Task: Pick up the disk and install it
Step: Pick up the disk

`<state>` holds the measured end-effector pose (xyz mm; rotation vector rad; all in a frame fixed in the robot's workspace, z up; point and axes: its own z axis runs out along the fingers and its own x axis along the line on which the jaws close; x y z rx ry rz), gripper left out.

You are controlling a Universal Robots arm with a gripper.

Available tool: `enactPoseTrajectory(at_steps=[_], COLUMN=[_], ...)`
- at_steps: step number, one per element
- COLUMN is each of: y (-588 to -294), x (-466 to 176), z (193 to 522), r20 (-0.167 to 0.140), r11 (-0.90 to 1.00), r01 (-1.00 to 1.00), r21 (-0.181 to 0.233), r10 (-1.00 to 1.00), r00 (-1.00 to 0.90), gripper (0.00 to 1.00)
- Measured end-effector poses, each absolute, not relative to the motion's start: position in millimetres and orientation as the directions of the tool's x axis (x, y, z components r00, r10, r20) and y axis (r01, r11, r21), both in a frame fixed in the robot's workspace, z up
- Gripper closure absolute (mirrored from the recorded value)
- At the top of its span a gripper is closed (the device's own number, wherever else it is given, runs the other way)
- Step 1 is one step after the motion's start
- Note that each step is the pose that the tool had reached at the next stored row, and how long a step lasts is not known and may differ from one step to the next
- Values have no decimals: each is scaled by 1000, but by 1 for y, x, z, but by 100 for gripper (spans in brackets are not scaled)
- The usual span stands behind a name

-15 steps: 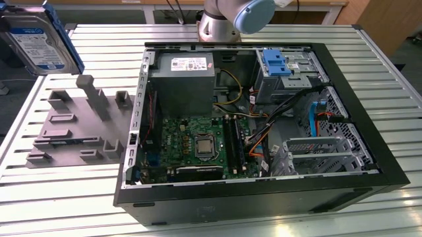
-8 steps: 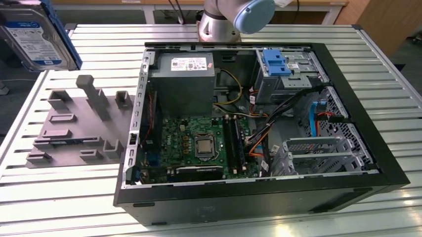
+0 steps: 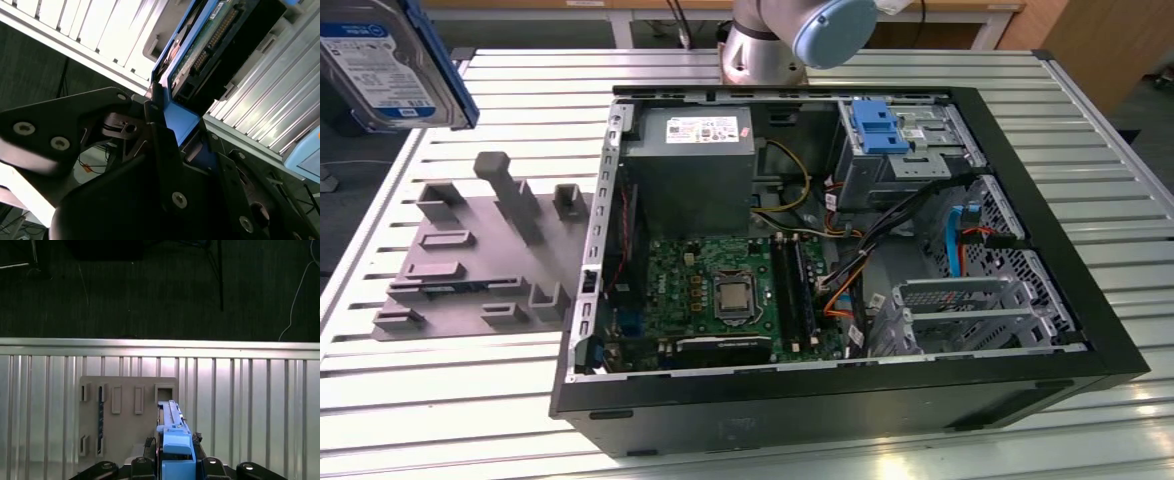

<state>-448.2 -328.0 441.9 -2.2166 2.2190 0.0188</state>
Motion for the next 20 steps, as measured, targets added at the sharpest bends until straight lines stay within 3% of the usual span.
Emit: enactPoseTrajectory(at_steps=[20], y=[-328], x=[-448], z=[483], r20=[-12], r11=[1], r01=[-1000], r21=[5], r10=[-1000], r00=[-1], gripper=[64])
